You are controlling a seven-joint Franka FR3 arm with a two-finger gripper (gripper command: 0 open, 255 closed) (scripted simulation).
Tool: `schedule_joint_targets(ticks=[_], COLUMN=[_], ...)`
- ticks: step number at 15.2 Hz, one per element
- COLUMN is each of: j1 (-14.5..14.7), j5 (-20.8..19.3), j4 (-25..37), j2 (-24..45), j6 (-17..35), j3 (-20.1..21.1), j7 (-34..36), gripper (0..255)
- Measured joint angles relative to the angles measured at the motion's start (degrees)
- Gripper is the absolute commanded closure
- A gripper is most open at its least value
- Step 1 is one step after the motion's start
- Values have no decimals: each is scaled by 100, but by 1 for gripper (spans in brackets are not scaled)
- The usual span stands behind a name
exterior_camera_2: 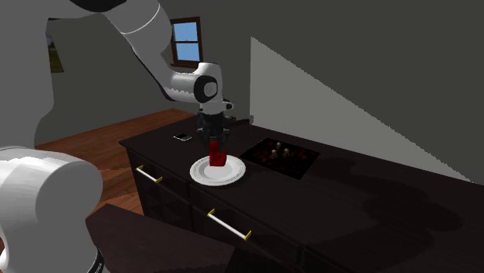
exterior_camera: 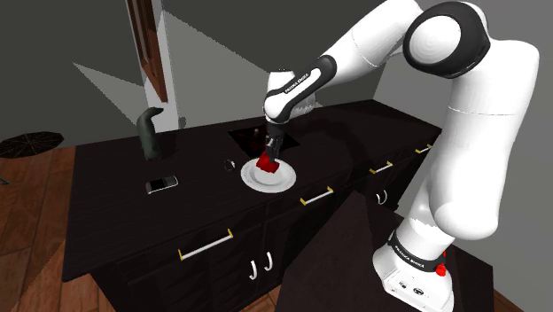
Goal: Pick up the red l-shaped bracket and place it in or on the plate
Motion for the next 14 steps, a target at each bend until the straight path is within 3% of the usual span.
schedule_joint_targets(ticks=[11, 12, 14], j1=[-39, -39, -39], j5=[117, 117, 117], j4=[-55, -55, -54], j2=[331, 332, 331], j6=[381, 381, 381], j3=[49, 50, 49], j7=[-78, -79, -79], gripper=[255, 0, 0])
